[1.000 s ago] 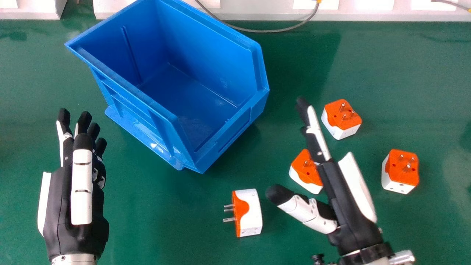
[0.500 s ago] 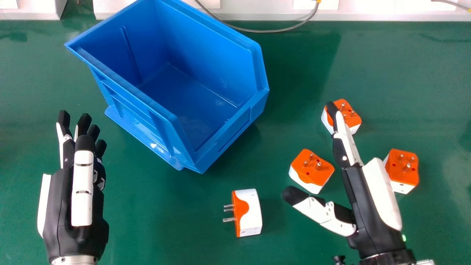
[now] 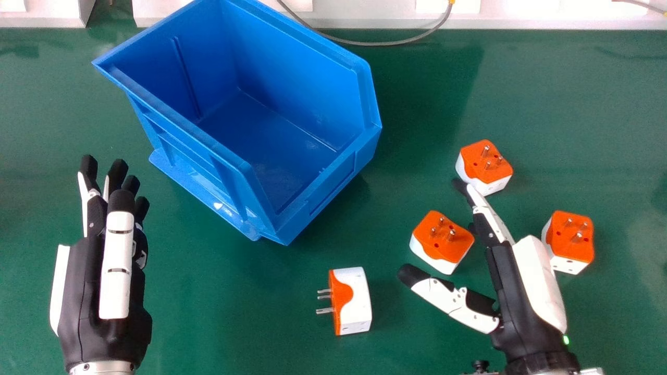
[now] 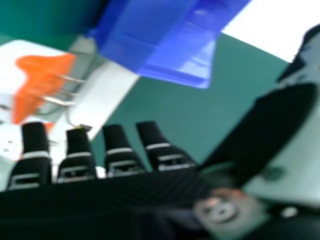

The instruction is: Pick all objects and put in blue box

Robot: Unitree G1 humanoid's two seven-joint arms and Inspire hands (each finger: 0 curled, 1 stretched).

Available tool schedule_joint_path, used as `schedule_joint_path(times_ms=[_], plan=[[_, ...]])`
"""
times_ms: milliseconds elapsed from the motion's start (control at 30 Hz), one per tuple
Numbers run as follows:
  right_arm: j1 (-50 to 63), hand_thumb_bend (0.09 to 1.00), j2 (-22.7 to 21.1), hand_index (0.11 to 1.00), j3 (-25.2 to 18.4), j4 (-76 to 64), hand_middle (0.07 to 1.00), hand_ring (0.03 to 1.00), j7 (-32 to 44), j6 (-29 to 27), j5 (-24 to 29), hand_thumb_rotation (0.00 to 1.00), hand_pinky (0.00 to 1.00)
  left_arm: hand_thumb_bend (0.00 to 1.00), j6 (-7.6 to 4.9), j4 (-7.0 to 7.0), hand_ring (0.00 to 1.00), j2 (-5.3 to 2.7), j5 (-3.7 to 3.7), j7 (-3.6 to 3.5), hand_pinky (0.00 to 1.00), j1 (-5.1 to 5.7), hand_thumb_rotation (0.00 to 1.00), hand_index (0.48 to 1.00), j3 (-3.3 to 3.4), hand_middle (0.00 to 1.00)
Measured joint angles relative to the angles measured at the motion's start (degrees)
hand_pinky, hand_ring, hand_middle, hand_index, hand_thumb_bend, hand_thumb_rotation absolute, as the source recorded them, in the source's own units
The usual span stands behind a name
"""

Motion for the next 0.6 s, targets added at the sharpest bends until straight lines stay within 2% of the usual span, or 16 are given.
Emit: schedule_joint_path(times_ms=[300,467,600], plan=[[-2.8,0.614,-0.8,0.88,0.7,3.8,0.899,0.887,-1.1,4.1,-1.2,0.7,0.78,0.47,0.54,-0.5,1.0,0.03,0.13,-0.07,1.0,-0.03,0.81,1.0,-0.01,1.0],[-4.6,0.604,-0.9,0.89,0.7,4.5,0.91,0.897,-1.0,7.3,-1.1,0.68,0.8,0.48,0.66,-0.92,1.0,0.07,-0.12,-0.22,1.0,0.01,0.8,1.0,0.05,1.0],[-5.8,0.601,-1.0,0.892,0.7,5.3,0.915,0.899,-1.0,8.5,-1.0,0.71,0.8,0.51,0.68,-1.07,1.0,0.07,-0.33,-0.31,1.0,0.14,0.79,1.0,0.22,1.0]])
